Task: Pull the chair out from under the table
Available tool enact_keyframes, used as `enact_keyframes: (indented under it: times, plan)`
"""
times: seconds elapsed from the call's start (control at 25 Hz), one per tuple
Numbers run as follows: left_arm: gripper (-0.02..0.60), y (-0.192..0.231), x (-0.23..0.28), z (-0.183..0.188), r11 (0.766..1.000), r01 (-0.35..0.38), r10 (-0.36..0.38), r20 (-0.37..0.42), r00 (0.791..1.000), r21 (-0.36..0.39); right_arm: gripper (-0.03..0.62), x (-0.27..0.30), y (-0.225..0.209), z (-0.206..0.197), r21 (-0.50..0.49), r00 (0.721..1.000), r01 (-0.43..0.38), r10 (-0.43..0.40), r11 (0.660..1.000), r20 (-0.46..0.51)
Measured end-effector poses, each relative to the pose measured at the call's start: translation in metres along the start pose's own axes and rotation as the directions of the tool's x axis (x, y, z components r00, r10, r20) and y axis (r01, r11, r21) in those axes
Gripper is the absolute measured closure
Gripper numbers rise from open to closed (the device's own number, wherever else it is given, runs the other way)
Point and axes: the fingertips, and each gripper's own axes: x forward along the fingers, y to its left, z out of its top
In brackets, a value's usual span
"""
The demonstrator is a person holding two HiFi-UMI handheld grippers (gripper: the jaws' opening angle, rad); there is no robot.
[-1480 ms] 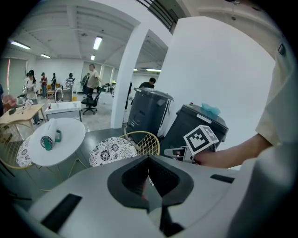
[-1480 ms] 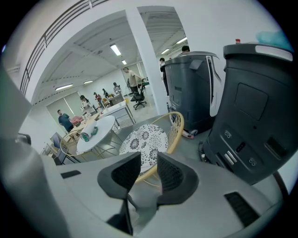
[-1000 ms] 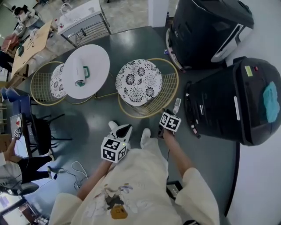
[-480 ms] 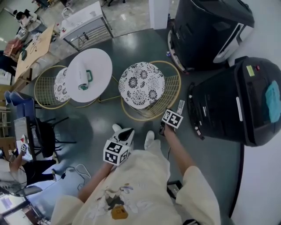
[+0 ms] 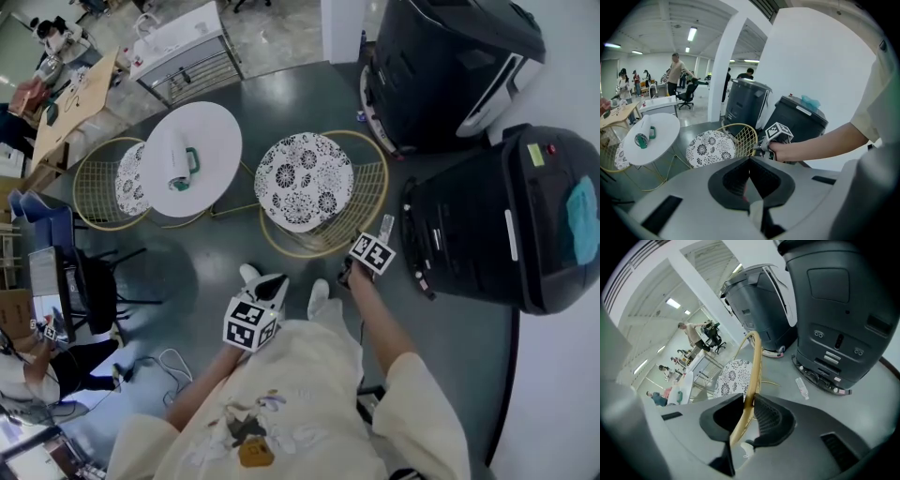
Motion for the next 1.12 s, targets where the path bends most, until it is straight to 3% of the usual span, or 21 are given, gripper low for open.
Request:
enact_keyframes:
  times: [0.68, 1.12]
  plan:
    - [0.580, 0.008, -0.020, -0.011, 0.999, -0.045, 0.046, 0.026, 0.999, -0.029, 0.536, -0.013, -0.008, -0.013, 0.127, 0.999, 0.030, -0.027, 0.991, -0.021]
    - [0.580, 0.005, -0.020, -0.016, 0.999, -0.040, 0.040, 0.020, 0.999, -0.028, 0.536, -0.037, -0.031, -0.037, 0.134, 0.998, 0.048, -0.043, 0.990, -0.039]
